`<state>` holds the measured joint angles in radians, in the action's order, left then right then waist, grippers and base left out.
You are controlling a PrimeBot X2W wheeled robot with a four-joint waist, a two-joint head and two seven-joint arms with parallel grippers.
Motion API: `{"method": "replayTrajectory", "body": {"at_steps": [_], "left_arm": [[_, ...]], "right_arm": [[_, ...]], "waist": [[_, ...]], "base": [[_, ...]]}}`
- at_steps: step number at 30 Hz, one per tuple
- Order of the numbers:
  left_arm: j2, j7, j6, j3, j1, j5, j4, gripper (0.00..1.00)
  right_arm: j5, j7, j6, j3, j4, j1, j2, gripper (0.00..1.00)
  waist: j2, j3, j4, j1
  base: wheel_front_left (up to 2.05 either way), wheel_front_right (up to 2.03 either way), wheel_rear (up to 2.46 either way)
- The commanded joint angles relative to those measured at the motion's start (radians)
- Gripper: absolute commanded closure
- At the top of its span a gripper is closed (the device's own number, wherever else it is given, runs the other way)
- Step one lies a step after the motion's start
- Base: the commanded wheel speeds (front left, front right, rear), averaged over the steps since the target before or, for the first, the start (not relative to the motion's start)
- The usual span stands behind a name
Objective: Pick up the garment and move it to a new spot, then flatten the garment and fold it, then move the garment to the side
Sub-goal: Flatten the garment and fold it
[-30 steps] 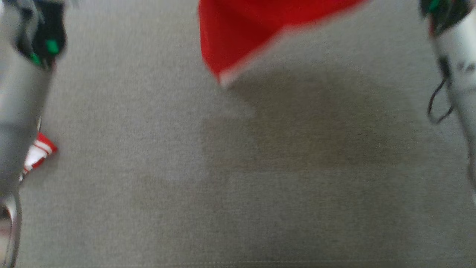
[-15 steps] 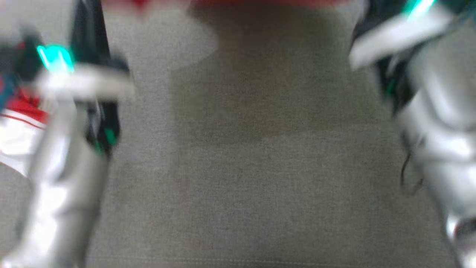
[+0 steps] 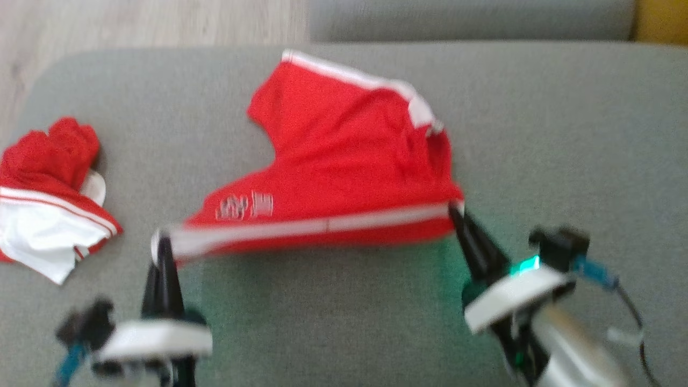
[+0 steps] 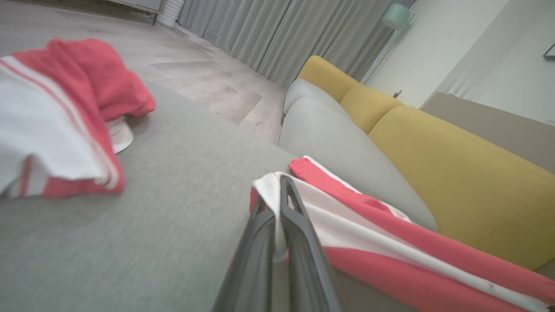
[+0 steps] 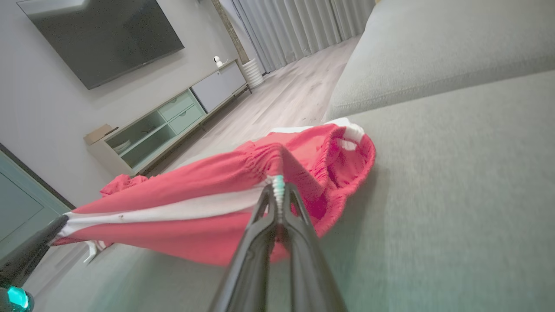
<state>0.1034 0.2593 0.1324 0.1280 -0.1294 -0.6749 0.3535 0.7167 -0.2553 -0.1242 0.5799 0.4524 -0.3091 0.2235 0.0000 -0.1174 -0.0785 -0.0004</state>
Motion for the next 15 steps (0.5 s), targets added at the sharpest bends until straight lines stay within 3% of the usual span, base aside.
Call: {"method": "replayTrajectory", "body": {"at_steps": [1,9,15], "left_arm": [[0.008,0.002,-0.002,-0.053,0.019,0.007,-0.028,1.00],[-0.005,0.002,-0.002,-0.053,0.160,0.017,-0.065,1.00],[0.096,0.002,-0.002,0.090,0.011,0.063,-0.071,1.00]], "right_arm": [[0.011,-0.006,-0.007,0.007,-0.041,0.019,-0.006,1.00],[0.041,-0.006,-0.007,-0.030,-0.123,0.212,-0.003,1.00],[0.070,-0.006,-0.007,-0.020,-0.149,0.165,-0.022,1.00]], "waist": [[0.0000,0.060,0.013,0.0004],[0.0000,0.130,0.028,0.0004],[0.0000,0.075,0.060,0.0004]], "base": [[0.00,0.00,0.00],[0.00,0.00,0.00],[0.00,0.00,0.00]]}}
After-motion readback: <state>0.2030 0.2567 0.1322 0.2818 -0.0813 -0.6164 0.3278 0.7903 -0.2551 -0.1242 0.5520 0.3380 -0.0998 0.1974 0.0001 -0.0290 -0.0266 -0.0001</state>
